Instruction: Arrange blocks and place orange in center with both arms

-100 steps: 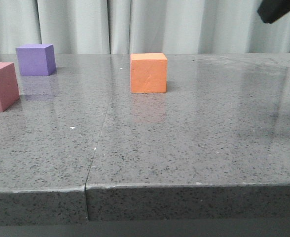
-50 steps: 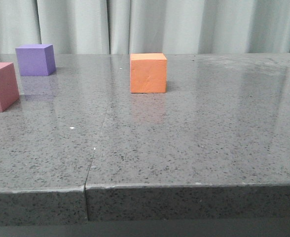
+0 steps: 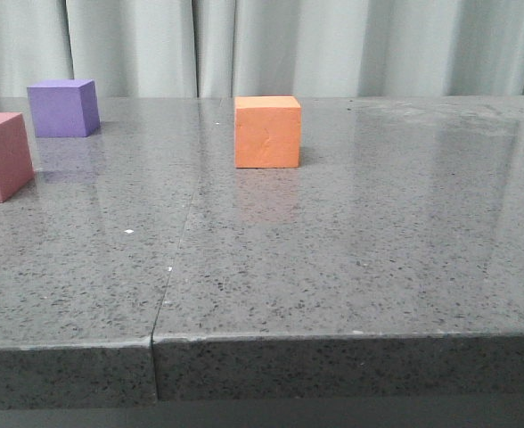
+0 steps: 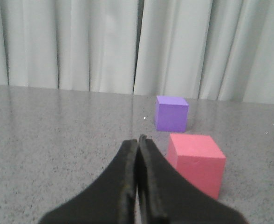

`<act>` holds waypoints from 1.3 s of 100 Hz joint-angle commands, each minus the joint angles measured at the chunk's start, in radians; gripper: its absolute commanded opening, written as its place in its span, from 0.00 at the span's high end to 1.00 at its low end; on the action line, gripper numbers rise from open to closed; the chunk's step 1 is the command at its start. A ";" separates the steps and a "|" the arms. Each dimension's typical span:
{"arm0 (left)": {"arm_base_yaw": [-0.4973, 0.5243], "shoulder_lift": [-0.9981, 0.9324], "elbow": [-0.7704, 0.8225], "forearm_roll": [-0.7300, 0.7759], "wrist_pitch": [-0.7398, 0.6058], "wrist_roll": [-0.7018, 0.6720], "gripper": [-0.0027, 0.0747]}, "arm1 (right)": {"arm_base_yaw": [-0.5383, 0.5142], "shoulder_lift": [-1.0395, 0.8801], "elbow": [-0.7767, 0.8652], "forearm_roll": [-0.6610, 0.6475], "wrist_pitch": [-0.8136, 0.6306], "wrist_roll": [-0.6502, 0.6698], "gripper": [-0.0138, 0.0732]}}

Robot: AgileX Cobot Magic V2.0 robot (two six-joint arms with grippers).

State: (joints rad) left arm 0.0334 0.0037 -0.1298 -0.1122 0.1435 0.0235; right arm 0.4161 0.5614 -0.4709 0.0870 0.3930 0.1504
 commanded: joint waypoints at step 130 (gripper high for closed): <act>-0.060 1.327 -1.194 -0.343 0.582 0.612 0.07 | -0.001 -0.003 -0.024 -0.010 -0.068 -0.013 0.92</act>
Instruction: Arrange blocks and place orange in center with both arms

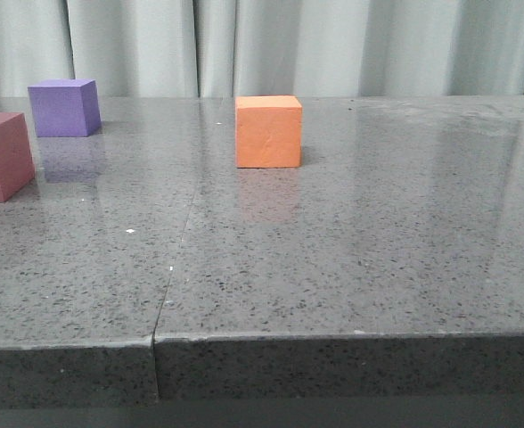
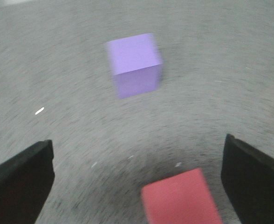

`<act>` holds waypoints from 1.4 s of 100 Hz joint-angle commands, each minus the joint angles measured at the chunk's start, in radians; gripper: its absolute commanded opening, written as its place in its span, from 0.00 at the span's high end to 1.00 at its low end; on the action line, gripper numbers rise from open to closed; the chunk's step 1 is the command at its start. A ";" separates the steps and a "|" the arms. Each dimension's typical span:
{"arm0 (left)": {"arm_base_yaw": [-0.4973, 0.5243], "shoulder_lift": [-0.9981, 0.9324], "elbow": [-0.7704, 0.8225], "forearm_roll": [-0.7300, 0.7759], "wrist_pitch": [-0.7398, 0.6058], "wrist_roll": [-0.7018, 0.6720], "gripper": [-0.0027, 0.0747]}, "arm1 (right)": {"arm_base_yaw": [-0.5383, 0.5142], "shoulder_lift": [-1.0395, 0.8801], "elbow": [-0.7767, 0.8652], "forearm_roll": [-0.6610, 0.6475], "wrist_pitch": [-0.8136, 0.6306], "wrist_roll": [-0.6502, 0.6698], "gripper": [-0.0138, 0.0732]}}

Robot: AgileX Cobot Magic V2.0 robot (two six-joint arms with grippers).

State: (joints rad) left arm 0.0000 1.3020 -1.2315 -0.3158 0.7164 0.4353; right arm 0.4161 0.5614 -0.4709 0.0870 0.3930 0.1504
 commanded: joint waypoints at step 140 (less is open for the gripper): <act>-0.433 0.726 -0.726 -0.338 0.280 0.776 0.07 | -0.001 -0.003 -0.024 -0.010 -0.068 -0.013 0.92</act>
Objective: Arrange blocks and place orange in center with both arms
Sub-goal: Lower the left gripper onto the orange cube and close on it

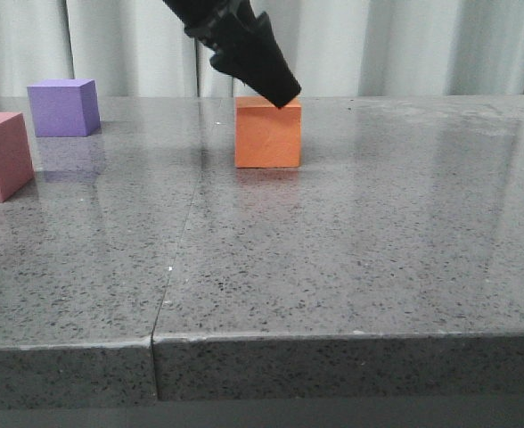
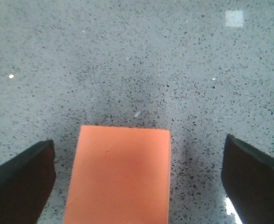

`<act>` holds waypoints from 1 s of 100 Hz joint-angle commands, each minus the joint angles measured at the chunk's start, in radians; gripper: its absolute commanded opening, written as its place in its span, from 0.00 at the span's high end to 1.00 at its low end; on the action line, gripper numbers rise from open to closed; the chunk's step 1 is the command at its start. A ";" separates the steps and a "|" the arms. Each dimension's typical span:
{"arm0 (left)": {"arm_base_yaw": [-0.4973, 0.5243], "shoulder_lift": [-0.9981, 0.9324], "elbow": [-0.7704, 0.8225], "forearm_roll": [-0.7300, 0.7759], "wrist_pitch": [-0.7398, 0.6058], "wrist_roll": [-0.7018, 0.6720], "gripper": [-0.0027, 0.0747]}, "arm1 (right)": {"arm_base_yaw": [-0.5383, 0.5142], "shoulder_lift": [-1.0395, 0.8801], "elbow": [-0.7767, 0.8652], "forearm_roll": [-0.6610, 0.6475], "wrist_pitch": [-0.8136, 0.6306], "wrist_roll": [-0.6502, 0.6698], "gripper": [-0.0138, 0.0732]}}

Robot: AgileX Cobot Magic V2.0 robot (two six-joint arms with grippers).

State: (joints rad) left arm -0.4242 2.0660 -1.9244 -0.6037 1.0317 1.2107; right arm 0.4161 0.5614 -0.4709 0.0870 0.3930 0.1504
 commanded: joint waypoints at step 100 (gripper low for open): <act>-0.009 -0.005 -0.033 0.033 -0.059 -0.103 0.51 | -0.001 -0.003 -0.024 -0.010 -0.068 -0.013 0.92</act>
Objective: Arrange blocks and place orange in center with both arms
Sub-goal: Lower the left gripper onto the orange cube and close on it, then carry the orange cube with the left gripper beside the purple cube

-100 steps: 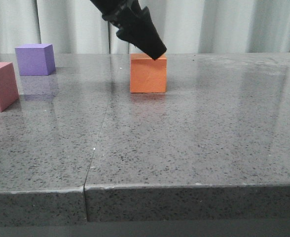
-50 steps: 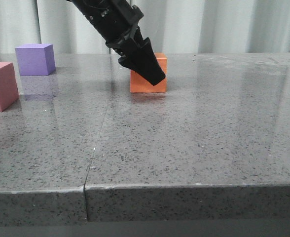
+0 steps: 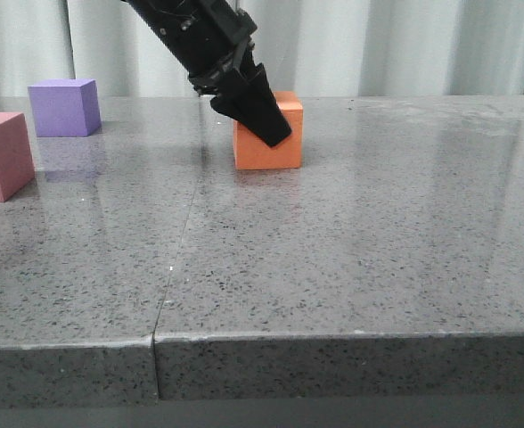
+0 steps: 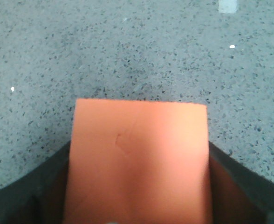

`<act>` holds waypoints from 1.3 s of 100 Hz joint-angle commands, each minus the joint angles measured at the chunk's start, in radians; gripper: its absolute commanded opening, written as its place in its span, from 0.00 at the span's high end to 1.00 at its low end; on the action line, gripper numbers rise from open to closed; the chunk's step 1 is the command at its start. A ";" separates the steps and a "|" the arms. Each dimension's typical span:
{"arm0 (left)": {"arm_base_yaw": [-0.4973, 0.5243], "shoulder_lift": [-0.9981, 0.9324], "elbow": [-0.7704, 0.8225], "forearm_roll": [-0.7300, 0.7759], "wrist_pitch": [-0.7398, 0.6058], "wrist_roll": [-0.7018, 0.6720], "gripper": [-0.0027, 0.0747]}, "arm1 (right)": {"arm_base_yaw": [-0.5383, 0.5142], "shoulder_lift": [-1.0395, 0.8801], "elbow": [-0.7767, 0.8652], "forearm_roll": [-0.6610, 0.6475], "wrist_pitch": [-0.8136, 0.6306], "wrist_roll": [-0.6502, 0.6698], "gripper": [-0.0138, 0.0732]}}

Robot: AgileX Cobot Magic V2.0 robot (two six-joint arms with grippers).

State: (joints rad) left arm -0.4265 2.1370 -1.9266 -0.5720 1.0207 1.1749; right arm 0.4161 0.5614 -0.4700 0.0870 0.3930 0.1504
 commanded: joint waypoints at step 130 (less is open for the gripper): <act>0.214 -0.403 0.395 0.807 -0.323 -1.596 0.51 | -0.001 -0.003 -0.025 -0.010 -0.068 -0.013 0.92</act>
State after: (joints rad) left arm -0.2151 1.7889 -1.5303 0.2015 0.7804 -0.3572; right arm 0.4161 0.5614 -0.4700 0.0870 0.3930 0.1504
